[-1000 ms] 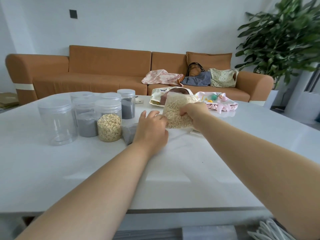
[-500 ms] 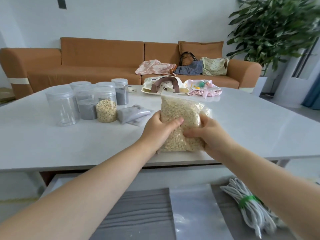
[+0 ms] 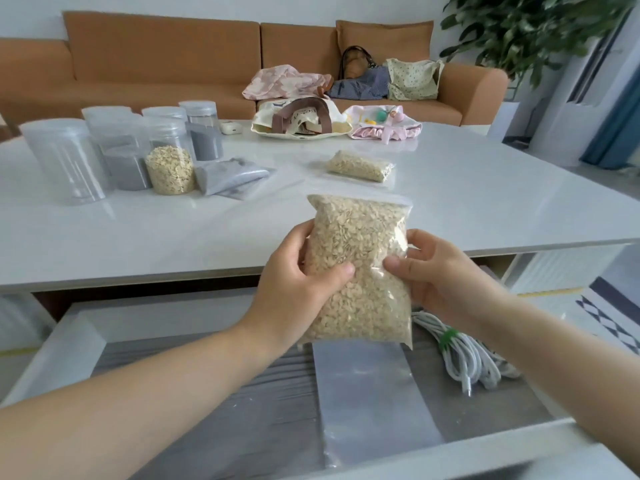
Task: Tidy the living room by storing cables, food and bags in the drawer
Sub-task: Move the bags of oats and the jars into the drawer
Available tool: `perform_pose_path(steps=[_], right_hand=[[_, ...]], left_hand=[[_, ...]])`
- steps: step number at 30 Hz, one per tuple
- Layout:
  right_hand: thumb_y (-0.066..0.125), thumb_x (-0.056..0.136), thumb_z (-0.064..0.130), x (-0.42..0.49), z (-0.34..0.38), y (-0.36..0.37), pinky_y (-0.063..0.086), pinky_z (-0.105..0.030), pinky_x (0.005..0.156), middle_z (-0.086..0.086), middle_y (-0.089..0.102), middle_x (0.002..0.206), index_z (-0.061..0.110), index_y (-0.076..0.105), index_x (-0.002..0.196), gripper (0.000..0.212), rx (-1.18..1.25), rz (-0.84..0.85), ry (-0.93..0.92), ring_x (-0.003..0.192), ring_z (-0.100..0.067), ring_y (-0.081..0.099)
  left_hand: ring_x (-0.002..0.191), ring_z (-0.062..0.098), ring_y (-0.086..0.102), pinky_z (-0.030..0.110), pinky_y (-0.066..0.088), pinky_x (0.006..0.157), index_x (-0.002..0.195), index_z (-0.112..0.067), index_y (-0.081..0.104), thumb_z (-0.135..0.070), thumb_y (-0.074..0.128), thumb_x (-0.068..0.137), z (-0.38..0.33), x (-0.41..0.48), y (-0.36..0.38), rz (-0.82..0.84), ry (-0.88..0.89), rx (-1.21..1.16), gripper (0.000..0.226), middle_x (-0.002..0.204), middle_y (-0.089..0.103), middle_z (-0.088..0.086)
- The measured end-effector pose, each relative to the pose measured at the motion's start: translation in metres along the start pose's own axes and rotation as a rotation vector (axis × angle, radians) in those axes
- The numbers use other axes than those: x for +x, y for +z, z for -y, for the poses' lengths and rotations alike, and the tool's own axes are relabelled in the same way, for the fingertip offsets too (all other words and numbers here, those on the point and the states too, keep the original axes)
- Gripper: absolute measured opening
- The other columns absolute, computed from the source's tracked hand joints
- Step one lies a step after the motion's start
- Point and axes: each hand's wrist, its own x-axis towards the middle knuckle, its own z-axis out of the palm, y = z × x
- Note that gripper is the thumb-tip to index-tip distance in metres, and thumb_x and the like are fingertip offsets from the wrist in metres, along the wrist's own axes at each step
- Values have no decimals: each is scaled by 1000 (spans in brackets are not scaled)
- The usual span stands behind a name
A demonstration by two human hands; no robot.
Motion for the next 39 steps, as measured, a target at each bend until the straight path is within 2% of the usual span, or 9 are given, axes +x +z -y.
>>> perform_pose_path(steps=[5, 8, 12, 15, 18, 25, 28, 32, 39], right_hand=[[90, 49, 16, -1, -11, -2, 51, -44, 86, -31, 48, 87, -9, 47, 115, 83, -132, -44, -60, 88, -34, 54], [76, 56, -4, -4, -15, -7, 53, -45, 87, -23, 69, 95, 1, 57, 107, 54, -210, -24, -95, 91, -34, 66], [74, 60, -15, -6, -23, -11, 53, -44, 83, -15, 72, 92, -2, 56, 108, 53, -312, -18, -88, 89, -31, 69], [90, 49, 11, -6, -24, -13, 49, -56, 90, -38, 56, 90, -11, 46, 114, 81, -336, -45, -71, 92, -50, 61], [96, 33, 35, -6, -24, -16, 40, -63, 94, -17, 43, 98, -15, 37, 118, 114, -272, 22, 20, 92, -29, 43], [79, 60, 10, -16, -25, -22, 55, -30, 62, -12, 47, 69, 1, 52, 84, 37, -305, 109, 350, 67, -20, 57], [68, 72, 5, -12, -37, -25, 57, -36, 73, -14, 64, 85, -4, 56, 103, 36, -289, 112, 550, 74, -23, 63], [60, 86, 1, -10, -51, -25, 58, -34, 66, -10, 67, 73, 2, 56, 90, 6, -365, 57, 683, 64, -19, 64], [66, 85, 4, -5, -70, -25, 58, -32, 61, -8, 60, 70, 5, 58, 88, 8, -586, -125, 551, 60, -17, 60]], left_hand=[[100, 5, 64, 21, 54, 78, 125, -24, 46, -19, 70, 74, 14, -9, -1, 29, 70, 52, 57, 107, 65, -10], [99, 3, 64, 21, 54, 79, 121, -30, 43, -8, 78, 75, 20, -12, -1, 47, 87, 119, 62, 106, 65, -10], [96, 1, 65, 20, 53, 80, 116, -26, 51, -4, 81, 70, 29, -13, -3, 75, 41, 179, 59, 105, 67, -13], [95, 6, 67, 21, 53, 79, 106, -24, 60, -9, 78, 72, 27, -9, -6, 113, -12, 72, 41, 101, 70, -8], [93, 10, 68, 22, 54, 74, 104, -18, 61, -22, 72, 69, 18, -6, -9, 176, -70, -30, 36, 97, 72, -7], [80, 24, 69, 35, 59, 63, 108, -5, 57, -18, 68, 81, 33, -4, -17, 487, -662, -212, 31, 95, 70, 10], [78, 24, 67, 34, 60, 62, 110, -5, 55, -16, 53, 94, 47, -10, -8, 421, -813, -175, 20, 99, 65, 13], [72, 21, 67, 30, 59, 57, 111, -6, 56, -17, 49, 98, 63, -15, -1, 363, -933, -149, 19, 93, 66, 12], [69, 18, 67, 30, 59, 58, 104, -9, 57, -12, 54, 95, 77, -17, 6, 262, -913, -153, 10, 83, 67, 8]])
